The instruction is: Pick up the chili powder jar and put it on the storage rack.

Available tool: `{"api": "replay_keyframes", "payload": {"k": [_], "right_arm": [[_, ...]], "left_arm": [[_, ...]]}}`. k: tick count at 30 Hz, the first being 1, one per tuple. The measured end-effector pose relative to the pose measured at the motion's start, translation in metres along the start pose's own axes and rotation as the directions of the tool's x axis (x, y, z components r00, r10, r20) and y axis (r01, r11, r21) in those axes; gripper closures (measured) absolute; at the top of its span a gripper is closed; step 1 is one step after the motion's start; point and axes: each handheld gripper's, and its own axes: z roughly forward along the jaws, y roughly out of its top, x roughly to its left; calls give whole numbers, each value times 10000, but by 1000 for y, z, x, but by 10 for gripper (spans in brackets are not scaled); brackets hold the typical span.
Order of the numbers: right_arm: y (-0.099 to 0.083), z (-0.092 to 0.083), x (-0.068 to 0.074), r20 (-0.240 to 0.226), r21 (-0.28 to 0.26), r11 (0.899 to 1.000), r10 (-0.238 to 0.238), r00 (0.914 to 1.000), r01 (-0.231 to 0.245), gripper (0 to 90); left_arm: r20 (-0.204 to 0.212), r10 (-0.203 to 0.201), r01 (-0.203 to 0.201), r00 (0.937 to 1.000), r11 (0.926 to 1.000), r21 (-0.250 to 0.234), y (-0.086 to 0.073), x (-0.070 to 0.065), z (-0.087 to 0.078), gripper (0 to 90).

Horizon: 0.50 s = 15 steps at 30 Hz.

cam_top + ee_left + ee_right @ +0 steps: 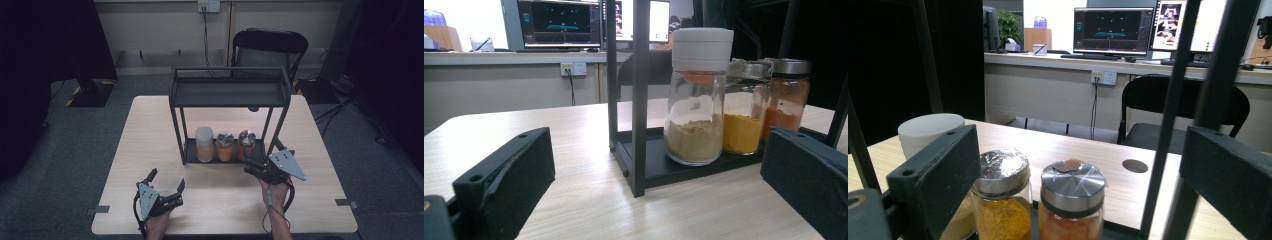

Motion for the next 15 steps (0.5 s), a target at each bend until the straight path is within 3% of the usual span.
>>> {"api": "replay_keyframes", "payload": {"k": [15], "right_arm": [[-16,-24,5,285,-343,9989,324,9991,-314,5]], "left_arm": [[17,16,-16,10000,10000,5,0,0,0,3]]}}
